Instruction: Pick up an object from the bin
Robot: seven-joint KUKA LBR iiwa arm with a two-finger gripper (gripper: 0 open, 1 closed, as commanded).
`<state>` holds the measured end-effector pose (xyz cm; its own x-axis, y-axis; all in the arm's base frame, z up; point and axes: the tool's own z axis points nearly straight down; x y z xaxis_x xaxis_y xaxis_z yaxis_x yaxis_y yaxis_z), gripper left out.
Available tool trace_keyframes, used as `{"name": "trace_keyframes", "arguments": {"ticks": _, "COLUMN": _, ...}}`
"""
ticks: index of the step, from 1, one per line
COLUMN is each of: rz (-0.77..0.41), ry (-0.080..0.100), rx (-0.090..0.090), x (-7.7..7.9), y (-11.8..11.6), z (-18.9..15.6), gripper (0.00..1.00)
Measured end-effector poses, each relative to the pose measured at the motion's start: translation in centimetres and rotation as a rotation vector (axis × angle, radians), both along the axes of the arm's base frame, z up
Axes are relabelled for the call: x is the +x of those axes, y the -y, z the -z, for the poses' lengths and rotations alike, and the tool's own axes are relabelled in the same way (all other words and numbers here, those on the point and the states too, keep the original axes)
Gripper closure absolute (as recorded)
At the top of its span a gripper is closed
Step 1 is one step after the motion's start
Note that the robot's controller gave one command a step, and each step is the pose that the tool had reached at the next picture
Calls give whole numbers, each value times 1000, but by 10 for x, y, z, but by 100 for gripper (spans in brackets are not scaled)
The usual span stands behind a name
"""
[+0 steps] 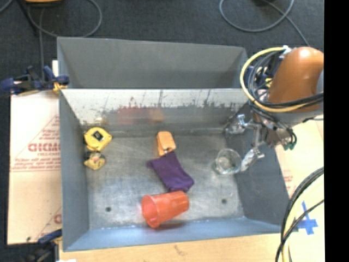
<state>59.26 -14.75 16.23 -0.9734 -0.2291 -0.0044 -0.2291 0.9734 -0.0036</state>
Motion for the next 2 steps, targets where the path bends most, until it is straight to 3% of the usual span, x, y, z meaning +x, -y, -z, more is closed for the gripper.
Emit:
{"name": "trace_keyframes", "arguments": {"ticks": 1, "rz": -267, "ry": 1, "rx": -2, "x": -20, "y": -10, "z": 63, "gripper": 100}}
{"name": "trace_keyframes", "arguments": {"ticks": 2, "rz": -267, "ry": 1, "rx": -2, "x": -20, "y": -10, "z": 63, "gripper": 100}}
